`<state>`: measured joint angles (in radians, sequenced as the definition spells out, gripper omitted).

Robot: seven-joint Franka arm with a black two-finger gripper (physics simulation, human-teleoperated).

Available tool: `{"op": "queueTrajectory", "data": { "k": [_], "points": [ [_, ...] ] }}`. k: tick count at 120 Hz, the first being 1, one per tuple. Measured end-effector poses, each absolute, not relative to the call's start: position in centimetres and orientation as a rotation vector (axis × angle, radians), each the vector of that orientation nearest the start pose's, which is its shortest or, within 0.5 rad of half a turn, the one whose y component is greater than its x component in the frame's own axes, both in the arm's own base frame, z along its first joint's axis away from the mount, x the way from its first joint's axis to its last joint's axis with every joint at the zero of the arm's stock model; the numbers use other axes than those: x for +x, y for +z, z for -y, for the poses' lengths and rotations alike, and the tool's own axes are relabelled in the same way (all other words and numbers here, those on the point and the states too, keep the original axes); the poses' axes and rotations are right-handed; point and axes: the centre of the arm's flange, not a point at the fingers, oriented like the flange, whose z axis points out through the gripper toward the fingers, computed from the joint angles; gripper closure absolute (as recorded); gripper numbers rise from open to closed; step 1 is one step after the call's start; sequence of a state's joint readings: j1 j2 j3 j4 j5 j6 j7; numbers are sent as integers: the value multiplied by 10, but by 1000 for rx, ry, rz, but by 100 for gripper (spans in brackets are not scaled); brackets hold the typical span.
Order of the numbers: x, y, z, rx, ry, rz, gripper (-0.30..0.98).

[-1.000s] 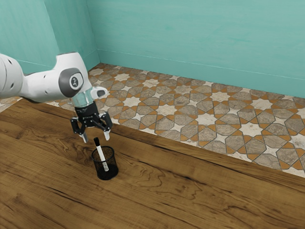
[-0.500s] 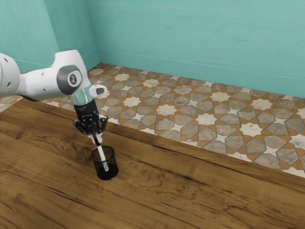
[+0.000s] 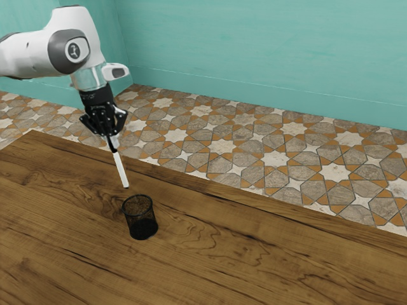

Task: Take the marker out of the pen holder and place it to the left of the pen holder.

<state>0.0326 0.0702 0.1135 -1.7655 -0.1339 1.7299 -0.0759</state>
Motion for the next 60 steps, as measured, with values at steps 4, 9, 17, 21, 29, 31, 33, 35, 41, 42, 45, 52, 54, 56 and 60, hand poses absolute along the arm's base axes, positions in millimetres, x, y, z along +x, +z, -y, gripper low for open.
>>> {"op": "queueTrajectory", "data": {
  "k": [4, 9, 17, 21, 29, 31, 33, 35, 41, 42, 45, 52, 54, 56, 60],
  "points": [
    [569, 508, -72, -3207, 218, 401, 79],
    [571, 501, -76, -3160, 307, 402, 79],
    [571, 482, -83, -3090, 459, 415, 79],
    [569, 476, -86, -3060, 524, 426, 79],
    [570, 465, -92, -2997, 653, 455, 79],
    [571, 460, -95, -2979, 688, 468, 79],
    [573, 454, -98, -2961, 725, 479, 79],
    [574, 448, -100, -2943, 761, 489, 79],
    [575, 432, -104, -2898, 860, 511, 79],
    [575, 429, -104, -2890, 877, 514, 79],
    [575, 417, -104, -2867, 929, 521, 79],
    [574, 394, -105, -2818, 1034, 537, 79],
    [573, 388, -105, -2805, 1060, 542, 79],
    [573, 383, -106, -2791, 1086, 548, 79],
    [571, 374, -109, -2764, 1130, 566, 79]
  ]
}}
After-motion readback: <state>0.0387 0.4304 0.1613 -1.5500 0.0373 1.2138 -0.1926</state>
